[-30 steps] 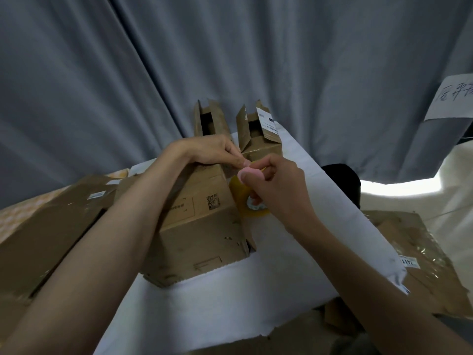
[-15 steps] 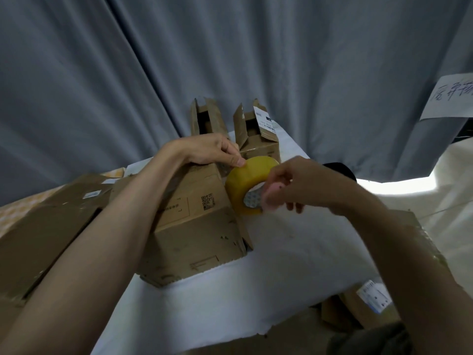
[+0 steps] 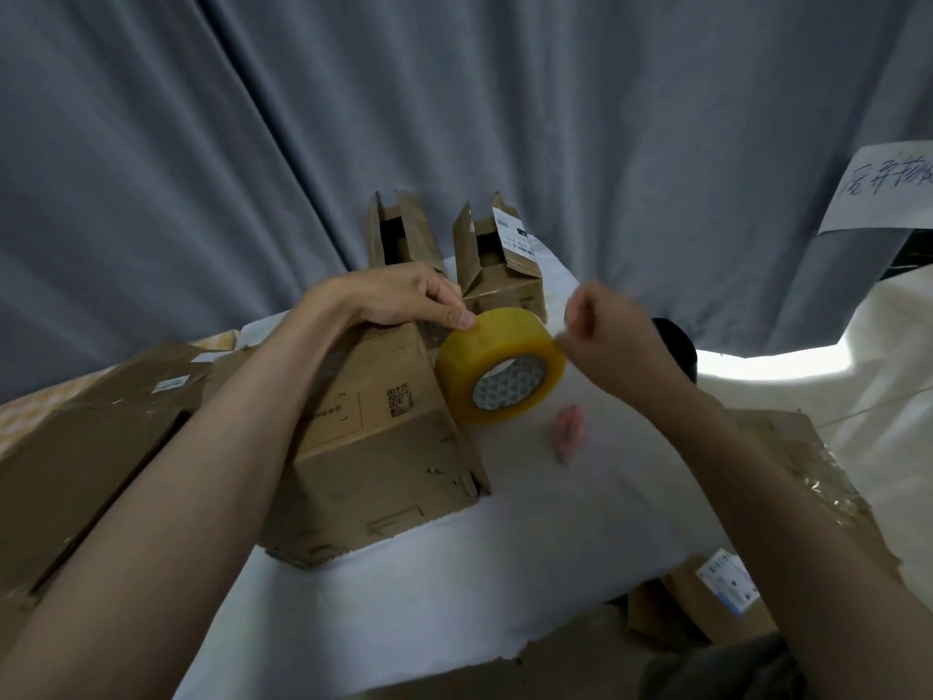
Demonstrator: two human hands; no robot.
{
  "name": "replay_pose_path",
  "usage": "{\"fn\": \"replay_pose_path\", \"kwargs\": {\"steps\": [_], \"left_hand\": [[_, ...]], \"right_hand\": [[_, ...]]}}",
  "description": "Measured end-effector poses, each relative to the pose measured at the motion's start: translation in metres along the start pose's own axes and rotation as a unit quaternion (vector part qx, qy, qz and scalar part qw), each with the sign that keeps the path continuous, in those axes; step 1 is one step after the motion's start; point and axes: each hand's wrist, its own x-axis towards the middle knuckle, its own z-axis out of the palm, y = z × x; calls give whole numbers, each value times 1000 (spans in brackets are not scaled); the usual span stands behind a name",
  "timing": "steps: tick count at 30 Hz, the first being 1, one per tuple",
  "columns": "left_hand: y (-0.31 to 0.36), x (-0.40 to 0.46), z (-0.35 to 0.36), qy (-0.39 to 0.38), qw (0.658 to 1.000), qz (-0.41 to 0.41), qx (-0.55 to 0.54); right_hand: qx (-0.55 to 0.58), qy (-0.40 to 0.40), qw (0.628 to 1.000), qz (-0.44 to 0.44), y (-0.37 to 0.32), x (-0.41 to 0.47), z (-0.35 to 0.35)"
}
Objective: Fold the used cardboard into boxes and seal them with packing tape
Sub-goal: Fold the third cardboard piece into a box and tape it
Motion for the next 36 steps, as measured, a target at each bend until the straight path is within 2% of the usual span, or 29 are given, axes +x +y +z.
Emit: {"fn": "replay_pose_path", "kwargs": {"steps": [1,2,3,5,7,11,16,27,29,31,34,36], "left_hand": [[1,0,0,-2,1000,-3,-1],[2,-1,0,-5,1000,-3,-3],[4,-2,1,-5,1000,-2,-5],[6,-3,2,2,1000,3,-6],[8,-4,4,6,1000,10,-6],[12,-6,3,-1,1000,17,-3],[12,-5,3,-8,1000,2,-10],[12,1,3,-30,999,-33,9],[11,0,4,5,999,-38,18],[10,-5,5,118,992,-11,49],[12,-31,10,291,951,62,82],[15,-53,17,321,938,82,100]], "right_hand": [[73,73,994,-44,-10,-1,-2],[111,100,985,-86,-20,-2,-3],[124,93,980,-125,-30,-4,-1],[119,26,978,-169,-45,-11,10],[63,-27,980,-187,-50,-19,25],[3,-25,984,-177,-49,-25,44],[20,-4,988,-153,-48,-26,49],[64,-38,987,-140,-37,-16,48],[60,-45,988,-136,-32,-14,47],[73,-41,990,-115,-27,-13,47],[82,-29,992,-96,-20,-10,45],[83,-23,992,-90,-18,-8,44]]}}
